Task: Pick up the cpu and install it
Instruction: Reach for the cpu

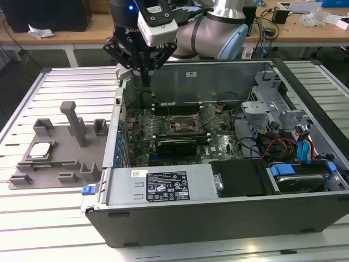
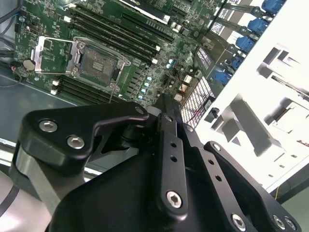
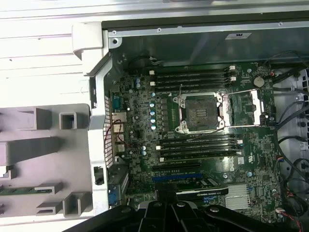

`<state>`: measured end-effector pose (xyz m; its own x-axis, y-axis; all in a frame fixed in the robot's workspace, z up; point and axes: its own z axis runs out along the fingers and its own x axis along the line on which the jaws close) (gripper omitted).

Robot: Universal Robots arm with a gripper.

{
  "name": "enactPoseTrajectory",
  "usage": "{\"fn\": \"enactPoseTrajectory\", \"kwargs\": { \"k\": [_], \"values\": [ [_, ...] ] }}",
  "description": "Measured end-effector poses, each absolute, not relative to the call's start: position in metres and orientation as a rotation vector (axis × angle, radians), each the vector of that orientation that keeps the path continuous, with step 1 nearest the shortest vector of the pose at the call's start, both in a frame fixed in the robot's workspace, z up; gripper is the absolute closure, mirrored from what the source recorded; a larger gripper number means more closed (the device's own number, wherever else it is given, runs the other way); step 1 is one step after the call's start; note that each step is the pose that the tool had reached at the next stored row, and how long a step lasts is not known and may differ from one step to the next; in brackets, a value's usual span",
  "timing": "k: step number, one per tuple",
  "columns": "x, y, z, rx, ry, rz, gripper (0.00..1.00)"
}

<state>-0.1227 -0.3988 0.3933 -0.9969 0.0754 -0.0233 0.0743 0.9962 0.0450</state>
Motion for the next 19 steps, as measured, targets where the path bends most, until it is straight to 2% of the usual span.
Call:
{"fn": "enactPoseTrajectory", "kwargs": {
  "k": [19],
  "values": [
    [-0.142,-0.399,0.393,0.117,3.114,0.069,0.89]
  ]
}}
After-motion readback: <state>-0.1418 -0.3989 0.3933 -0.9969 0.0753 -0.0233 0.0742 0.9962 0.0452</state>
